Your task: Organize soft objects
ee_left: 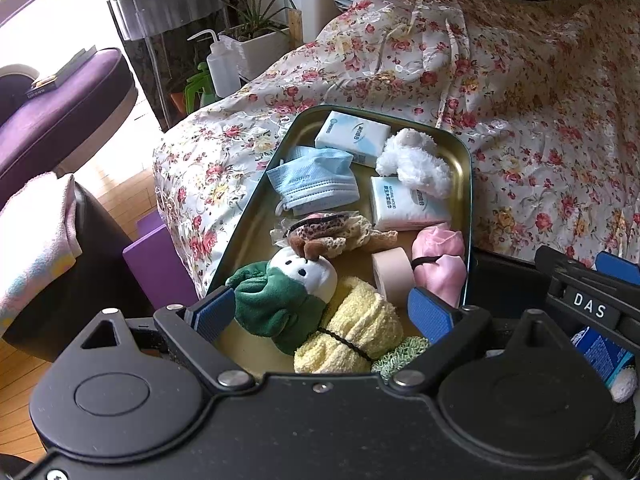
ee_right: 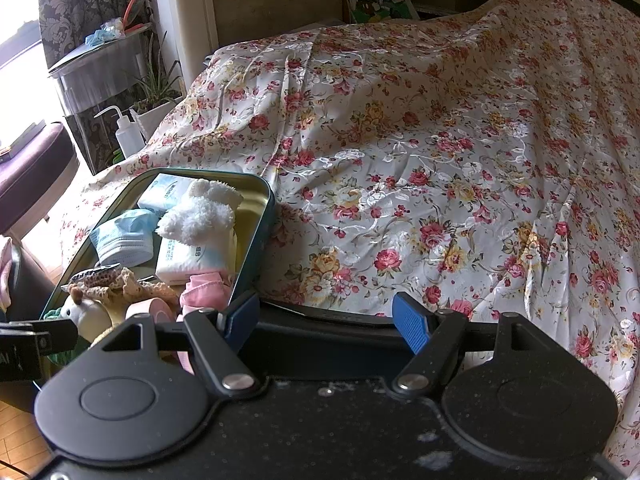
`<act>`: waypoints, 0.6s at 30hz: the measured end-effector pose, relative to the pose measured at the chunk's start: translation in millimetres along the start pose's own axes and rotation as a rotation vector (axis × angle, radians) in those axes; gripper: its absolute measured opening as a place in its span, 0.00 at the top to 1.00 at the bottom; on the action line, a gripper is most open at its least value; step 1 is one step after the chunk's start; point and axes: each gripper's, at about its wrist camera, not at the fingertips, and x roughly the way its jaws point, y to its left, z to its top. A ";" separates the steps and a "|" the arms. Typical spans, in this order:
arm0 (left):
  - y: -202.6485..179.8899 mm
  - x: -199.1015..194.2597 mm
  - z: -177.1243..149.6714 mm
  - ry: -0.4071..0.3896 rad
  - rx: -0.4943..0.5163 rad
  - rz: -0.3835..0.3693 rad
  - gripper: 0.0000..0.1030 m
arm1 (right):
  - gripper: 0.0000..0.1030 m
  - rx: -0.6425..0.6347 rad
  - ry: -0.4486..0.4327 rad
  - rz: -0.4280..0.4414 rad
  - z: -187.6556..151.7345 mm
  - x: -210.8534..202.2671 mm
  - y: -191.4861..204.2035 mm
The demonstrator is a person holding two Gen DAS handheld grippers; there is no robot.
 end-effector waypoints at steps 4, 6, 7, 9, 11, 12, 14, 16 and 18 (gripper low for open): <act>0.5 -0.3 0.9 0.001 -0.001 0.000 0.11 | 0.29 0.000 0.001 0.000 0.0 0.0 0.1; -0.1 0.4 -0.2 0.003 -0.001 -0.001 0.11 | 0.29 0.000 0.001 0.000 0.0 0.1 0.3; -0.3 1.0 -0.6 0.005 -0.001 -0.002 0.11 | 0.29 0.000 0.001 0.000 0.0 0.1 0.2; -0.6 1.5 -1.1 0.012 -0.001 -0.006 0.11 | 0.29 0.001 0.001 0.000 0.1 0.2 0.4; -0.6 1.4 -1.4 0.014 -0.001 -0.006 0.11 | 0.29 -0.002 0.003 -0.001 0.1 0.3 0.6; -0.6 1.3 -1.3 0.012 -0.001 -0.005 0.11 | 0.29 -0.003 0.004 -0.001 -0.9 0.5 1.1; -0.3 1.1 -1.2 0.012 -0.003 -0.006 0.11 | 0.29 -0.007 0.007 -0.001 -2.3 1.0 1.8; -0.3 1.1 -0.9 0.012 -0.003 -0.005 0.11 | 0.29 -0.011 0.009 0.000 -3.5 1.1 2.0; -0.7 0.6 -1.0 0.011 0.000 -0.003 0.11 | 0.29 -0.013 0.008 0.002 -4.1 1.1 1.8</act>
